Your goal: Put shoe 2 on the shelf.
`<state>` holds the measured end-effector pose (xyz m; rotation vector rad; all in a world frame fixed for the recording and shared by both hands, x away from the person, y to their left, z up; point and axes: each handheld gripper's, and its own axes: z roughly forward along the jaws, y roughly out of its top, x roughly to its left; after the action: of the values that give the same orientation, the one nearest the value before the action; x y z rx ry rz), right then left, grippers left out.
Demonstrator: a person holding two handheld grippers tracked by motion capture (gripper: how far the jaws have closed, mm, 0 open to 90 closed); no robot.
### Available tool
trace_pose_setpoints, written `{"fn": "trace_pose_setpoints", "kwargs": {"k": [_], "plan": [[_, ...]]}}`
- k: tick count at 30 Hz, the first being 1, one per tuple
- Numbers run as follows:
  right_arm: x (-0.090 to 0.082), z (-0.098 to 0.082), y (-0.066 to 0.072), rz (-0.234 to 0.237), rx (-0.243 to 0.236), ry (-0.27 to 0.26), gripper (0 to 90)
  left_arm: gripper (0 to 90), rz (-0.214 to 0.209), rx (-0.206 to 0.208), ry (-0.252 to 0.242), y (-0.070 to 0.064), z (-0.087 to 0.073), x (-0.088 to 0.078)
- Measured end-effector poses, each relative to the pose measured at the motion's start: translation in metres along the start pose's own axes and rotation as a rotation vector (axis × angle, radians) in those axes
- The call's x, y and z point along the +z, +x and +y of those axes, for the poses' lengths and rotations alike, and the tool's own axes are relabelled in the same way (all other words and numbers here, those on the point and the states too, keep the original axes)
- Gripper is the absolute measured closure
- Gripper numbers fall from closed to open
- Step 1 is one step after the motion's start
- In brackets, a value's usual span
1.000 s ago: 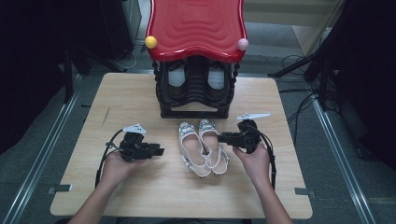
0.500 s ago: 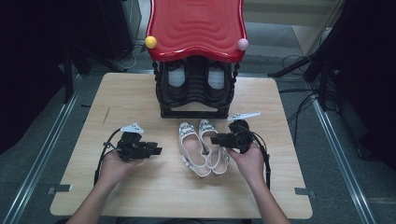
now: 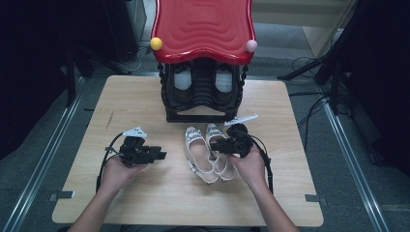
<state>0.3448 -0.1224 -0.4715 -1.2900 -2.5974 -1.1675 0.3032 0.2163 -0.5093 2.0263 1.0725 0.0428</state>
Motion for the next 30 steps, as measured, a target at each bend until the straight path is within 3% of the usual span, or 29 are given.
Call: {"fn": "trace_pose_setpoints", "kwargs": {"k": [9,18,20,23,25,30], "plan": [[0.019,0.009,0.011,-0.003,0.016,0.086,57.2,60.1,0.002,-0.001,-0.004,0.002,0.001,-0.001],[0.033,0.011,0.018,-0.11,0.043,0.215,59.5,59.9,0.008,0.015,-0.005,0.003,0.005,0.002],[0.037,0.011,0.021,-0.14,0.032,0.266,61.7,59.9,0.003,0.013,-0.006,0.004,0.007,0.002],[0.04,0.011,0.023,-0.178,0.029,0.298,66.2,59.7,0.005,0.008,-0.028,0.007,0.007,0.001],[0.041,0.013,0.023,-0.183,0.035,0.317,69.3,59.6,0.01,0.005,-0.024,0.009,0.009,0.0],[0.044,0.022,0.027,-0.201,-0.002,0.415,80.1,59.1,0.016,-0.002,-0.037,0.013,0.011,-0.003]]}}
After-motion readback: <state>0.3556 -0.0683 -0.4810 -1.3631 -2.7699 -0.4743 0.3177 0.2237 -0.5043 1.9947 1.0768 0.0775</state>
